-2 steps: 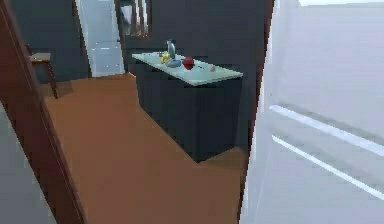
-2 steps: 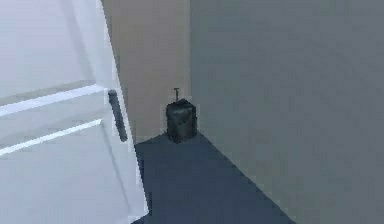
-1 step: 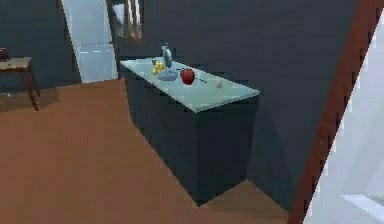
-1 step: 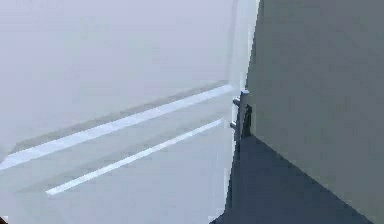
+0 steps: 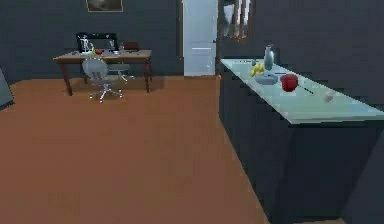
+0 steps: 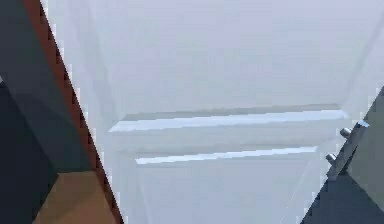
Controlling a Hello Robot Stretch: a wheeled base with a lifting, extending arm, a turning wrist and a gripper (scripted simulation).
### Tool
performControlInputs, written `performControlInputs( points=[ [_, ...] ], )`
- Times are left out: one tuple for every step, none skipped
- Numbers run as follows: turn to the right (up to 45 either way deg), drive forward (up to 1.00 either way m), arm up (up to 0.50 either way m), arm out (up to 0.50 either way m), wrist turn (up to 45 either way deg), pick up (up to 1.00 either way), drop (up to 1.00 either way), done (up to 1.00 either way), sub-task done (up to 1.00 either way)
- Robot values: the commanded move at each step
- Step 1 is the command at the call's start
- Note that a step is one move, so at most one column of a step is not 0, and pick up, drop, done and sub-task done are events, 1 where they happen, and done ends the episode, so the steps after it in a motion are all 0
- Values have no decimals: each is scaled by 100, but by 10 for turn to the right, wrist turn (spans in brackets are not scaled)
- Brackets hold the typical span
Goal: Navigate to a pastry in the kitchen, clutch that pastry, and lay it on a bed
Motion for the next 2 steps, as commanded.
performControlInputs(
  points=[
    [0,100,0,0,0,0,0,0,0],
    [0,20,0,0,0,0,0,0,0]
  ],
)
